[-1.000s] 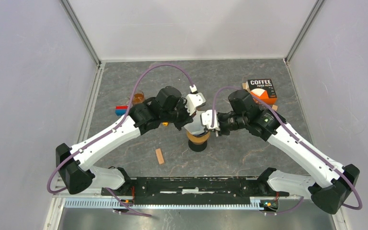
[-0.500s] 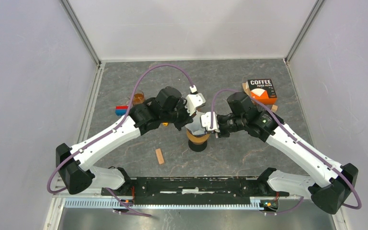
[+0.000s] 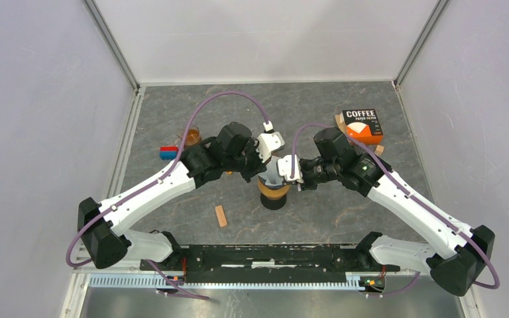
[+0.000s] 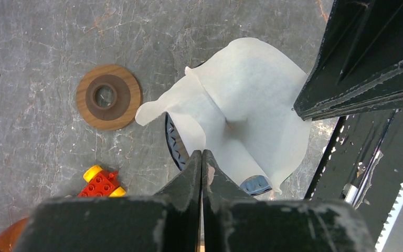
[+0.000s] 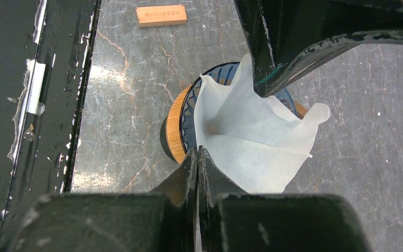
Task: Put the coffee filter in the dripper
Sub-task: Place the coffee filter in the coffee dripper.
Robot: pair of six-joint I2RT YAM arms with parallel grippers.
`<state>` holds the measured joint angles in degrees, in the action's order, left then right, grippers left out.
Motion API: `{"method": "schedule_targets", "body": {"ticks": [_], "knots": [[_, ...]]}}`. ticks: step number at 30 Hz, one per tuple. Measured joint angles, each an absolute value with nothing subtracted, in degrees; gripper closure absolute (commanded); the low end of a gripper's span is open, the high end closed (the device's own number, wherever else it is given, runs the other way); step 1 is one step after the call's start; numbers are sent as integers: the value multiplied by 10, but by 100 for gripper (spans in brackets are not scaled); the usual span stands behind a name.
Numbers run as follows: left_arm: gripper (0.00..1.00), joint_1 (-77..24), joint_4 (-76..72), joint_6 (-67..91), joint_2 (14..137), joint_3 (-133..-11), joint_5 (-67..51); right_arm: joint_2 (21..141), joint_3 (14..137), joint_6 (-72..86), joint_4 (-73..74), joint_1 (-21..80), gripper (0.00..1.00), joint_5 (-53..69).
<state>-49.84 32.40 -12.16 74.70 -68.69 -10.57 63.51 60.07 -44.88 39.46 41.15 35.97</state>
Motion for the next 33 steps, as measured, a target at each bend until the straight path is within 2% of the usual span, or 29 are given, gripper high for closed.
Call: {"method": "schedule_targets", "body": {"ticks": [3,6,9,23,29,33], "knots": [[95,-498,324,-122,747,-687,-105,635,601,-449,395,411,90,360],[85,-498,324,-123,747,-687,-105,635,601,-449,395,411,84,359],[80,-498,325,-128,747,-687,-103,635,601,-449,395,411,81,359],[67,-498,332,-138,746,-717,-95,635,607,-449,404,411,71,358],[49,-498,342,-139,746,-719,-92,638,616,-451,417,411,63,359],[40,-498,343,-140,746,-727,-90,638,628,-453,421,411,53,359]]}}
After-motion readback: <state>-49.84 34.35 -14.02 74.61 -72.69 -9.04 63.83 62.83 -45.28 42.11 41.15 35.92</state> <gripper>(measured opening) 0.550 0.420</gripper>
